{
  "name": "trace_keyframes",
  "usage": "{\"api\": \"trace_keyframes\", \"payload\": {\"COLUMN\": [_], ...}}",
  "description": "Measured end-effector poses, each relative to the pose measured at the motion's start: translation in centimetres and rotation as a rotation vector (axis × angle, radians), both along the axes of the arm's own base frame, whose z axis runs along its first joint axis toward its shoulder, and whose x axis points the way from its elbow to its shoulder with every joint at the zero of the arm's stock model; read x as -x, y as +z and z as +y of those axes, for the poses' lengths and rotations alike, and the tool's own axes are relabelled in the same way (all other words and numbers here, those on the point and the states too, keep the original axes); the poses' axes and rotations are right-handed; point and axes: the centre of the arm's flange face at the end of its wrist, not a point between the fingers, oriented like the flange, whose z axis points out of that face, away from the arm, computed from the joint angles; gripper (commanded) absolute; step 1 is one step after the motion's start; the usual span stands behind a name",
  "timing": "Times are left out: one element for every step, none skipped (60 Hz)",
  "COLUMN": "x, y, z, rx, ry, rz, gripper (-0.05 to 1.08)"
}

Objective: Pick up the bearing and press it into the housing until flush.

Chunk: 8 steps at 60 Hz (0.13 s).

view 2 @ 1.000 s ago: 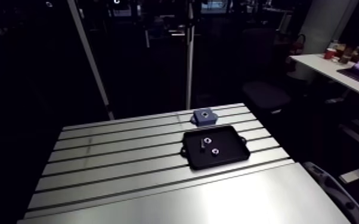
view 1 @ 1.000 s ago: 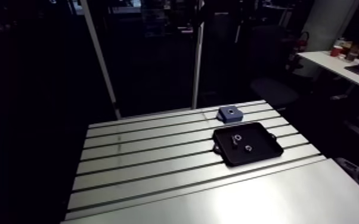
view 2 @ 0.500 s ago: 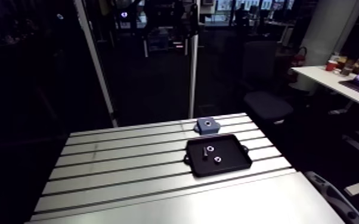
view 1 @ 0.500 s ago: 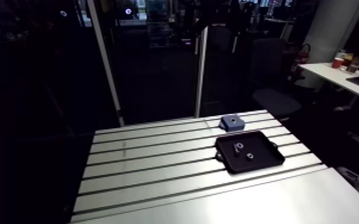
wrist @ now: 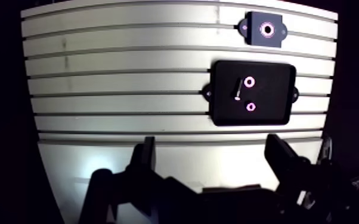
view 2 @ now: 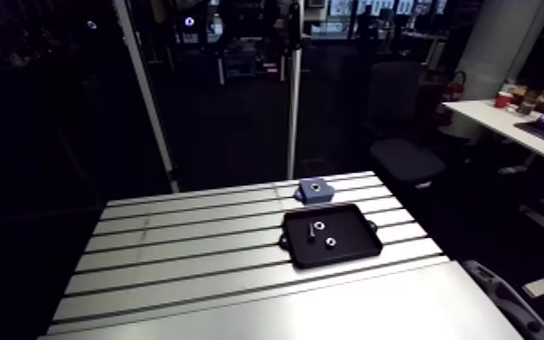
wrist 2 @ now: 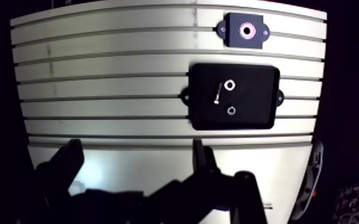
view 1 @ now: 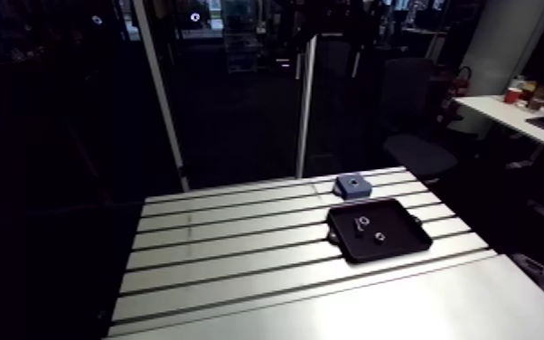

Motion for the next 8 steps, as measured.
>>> {"api": "trace_keyframes", "payload": {"x": [0.01, 0.03, 0.04, 0.05, 0.06, 0.06, 0.07, 0.08], "y": [0.0, 0.0, 0.0, 0.0, 0.01, 0.02, 0.03, 0.05], "z": [-0.01, -0.03, -0.05, -0.06, -0.07, -0.08, -0.09, -0.11], "rx": [0.0, 0.0, 0.0, 0.0, 0.0, 0.0, 0.0, -0.001], "ry": [0.0, 0.001, 0.001, 0.001, 0.001, 0.002, 0.002, 0.002], "rz": [0.0, 0.0, 0.0, 0.0, 0.001, 0.001, 0.001, 0.001], "gripper": [0.0, 0.0, 0.0, 0.0, 0.0, 0.0, 0.0, 0.0]}}
